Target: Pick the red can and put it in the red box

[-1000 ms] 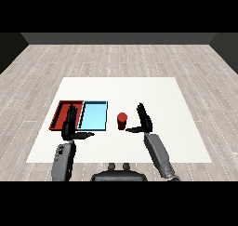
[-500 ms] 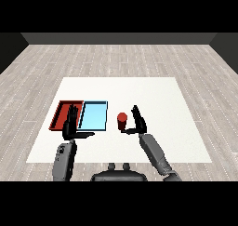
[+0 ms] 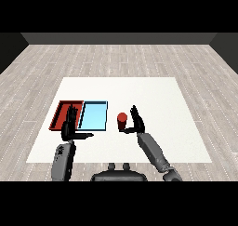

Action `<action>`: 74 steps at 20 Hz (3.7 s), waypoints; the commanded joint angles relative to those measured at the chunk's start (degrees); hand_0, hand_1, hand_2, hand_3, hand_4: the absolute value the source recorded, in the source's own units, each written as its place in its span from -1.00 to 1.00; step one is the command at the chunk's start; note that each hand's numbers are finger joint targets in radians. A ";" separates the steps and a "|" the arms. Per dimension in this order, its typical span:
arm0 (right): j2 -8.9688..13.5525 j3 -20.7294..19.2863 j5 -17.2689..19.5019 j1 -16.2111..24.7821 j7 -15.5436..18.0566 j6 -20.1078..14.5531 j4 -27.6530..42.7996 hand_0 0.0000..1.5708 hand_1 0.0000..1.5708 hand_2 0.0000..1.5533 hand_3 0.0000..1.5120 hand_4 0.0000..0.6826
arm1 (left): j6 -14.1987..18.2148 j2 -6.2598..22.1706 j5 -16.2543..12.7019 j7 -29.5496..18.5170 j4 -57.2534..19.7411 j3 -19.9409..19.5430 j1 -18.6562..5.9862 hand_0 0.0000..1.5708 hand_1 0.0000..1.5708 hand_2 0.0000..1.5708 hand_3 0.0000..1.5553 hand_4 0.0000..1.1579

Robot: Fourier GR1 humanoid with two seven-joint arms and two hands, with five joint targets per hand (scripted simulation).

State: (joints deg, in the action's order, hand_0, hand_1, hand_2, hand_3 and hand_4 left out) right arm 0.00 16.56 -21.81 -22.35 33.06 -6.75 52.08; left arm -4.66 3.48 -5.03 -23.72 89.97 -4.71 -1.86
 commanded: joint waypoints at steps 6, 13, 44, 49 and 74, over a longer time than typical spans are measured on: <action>0.00 3.66 -6.19 -5.87 2.56 -2.17 -8.28 -1.00 -1.00 -1.00 -1.00 -1.00 | -0.58 0.35 0.29 -3.81 -3.99 -0.57 -0.75 -1.00 -1.00 -1.00 -1.00 -1.00; 0.00 11.74 -11.26 -4.01 3.73 -5.59 -3.88 -1.00 -1.00 -1.00 -1.00 -1.00 | 0.87 0.19 0.48 2.17 1.99 0.47 -1.30 -1.00 -1.00 -1.00 -1.00 -1.00; 0.00 16.97 -20.13 -15.13 -0.65 -17.72 -17.77 1.00 1.00 0.92 0.91 0.64 | 0.63 0.50 0.43 1.59 3.40 0.16 1.43 -1.00 -1.00 -1.00 -1.00 -1.00; 0.00 17.78 -18.21 -16.21 -7.33 -23.73 -11.98 1.00 1.00 0.91 0.89 0.68 | 2.91 -1.53 3.42 -2.82 -3.02 1.29 -1.39 -1.00 -1.00 -1.00 -1.00 -1.00; 8.35 16.15 -2.09 -8.47 -16.39 -31.61 17.02 1.00 1.00 0.90 0.86 0.79 | 3.32 -2.70 6.47 1.00 2.02 6.38 -0.35 -1.00 -1.00 -1.00 -1.00 -1.00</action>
State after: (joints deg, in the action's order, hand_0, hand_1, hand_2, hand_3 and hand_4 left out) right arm 6.92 31.69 -27.81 -32.23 19.98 -35.12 61.52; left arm -2.33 2.09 -0.30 -24.19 90.39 -0.84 -2.48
